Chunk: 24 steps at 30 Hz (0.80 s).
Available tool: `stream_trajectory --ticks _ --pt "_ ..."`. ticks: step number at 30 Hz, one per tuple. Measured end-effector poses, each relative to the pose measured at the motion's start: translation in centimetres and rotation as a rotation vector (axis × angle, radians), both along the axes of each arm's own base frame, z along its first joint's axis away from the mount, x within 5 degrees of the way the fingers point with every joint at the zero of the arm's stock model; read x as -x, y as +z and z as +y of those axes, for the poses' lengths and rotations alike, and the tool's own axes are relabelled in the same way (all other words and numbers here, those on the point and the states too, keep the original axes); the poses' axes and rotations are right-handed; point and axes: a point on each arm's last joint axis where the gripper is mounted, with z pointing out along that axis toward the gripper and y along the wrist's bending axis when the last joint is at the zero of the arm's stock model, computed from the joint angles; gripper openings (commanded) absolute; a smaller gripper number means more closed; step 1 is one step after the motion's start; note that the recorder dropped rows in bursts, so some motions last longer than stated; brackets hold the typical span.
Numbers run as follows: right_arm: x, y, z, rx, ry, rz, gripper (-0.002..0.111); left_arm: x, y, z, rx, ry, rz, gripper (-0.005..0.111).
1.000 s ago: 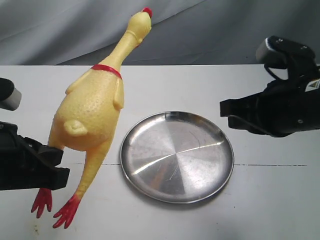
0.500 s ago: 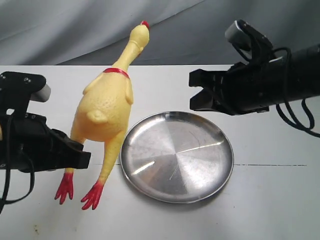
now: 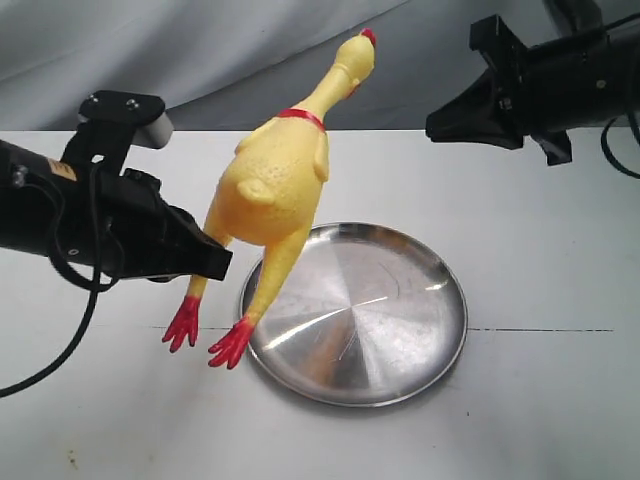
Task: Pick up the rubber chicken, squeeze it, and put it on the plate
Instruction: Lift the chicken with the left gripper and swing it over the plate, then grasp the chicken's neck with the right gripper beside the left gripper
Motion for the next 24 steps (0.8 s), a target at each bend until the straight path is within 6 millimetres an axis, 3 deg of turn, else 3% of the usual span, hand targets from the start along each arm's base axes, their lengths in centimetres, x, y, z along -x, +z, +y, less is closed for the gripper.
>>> stream_trajectory --ticks 9,14,21,24 --pt "-2.1 -3.5 0.6 -0.292 0.111 0.073 0.000 -3.0 0.5 -1.4 0.000 -0.067 -0.017 0.000" --pt "-2.4 -4.9 0.6 -0.272 0.122 0.089 0.000 -3.8 0.5 -1.7 -0.002 -0.073 -0.016 0.000" --pt "-2.6 -5.0 0.5 -0.246 0.114 0.072 0.000 -4.1 0.3 -1.7 -0.018 -0.079 -0.020 0.000" --pt "-2.6 -5.1 0.4 -0.242 0.114 0.072 0.010 -4.1 -0.1 -1.8 -0.022 -0.082 -0.003 0.000"
